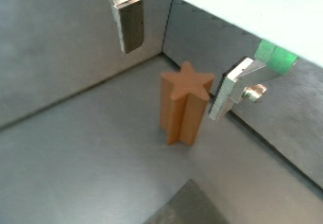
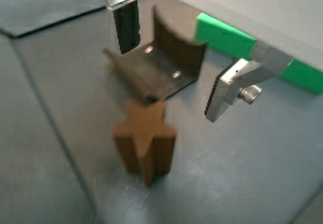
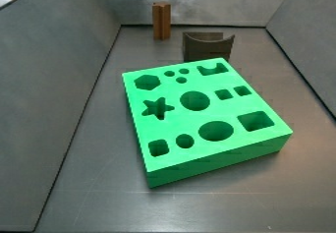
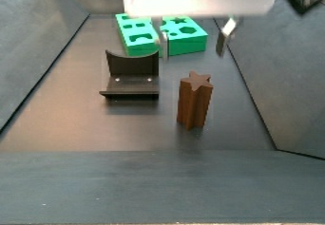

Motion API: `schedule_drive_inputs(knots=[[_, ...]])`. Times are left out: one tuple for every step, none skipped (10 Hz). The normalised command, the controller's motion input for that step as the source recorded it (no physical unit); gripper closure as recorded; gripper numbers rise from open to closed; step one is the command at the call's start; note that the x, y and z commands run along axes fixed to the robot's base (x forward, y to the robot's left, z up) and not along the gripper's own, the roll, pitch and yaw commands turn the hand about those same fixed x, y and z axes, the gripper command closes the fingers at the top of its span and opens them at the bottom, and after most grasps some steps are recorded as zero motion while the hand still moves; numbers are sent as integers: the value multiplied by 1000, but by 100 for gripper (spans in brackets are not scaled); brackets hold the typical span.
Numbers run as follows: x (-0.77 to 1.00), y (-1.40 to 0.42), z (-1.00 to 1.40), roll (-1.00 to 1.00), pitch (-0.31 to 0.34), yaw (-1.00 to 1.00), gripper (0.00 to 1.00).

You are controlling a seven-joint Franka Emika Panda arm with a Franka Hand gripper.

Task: Pick up the star object. Move up. Move to above the board. Insert the star object.
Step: Pick up the star object.

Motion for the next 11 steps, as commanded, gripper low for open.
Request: schedule_drive_inputs(knots=[[-14, 277, -689, 0, -157, 337, 0], [-37, 326, -646, 0, -159, 354, 0], [-11, 334, -514, -33, -127, 320, 0], [-157, 383, -466, -77, -159, 280, 0], [-246, 317, -383, -107, -153, 177, 0], [0, 9, 0, -17, 0, 0, 0], [0, 0, 0, 0, 0, 0, 0], [0, 0, 0, 0, 0, 0, 100], [0, 0, 0, 0, 0, 0, 100], [0, 0, 0, 0, 0, 0, 100], [0, 0, 0, 0, 0, 0, 100]])
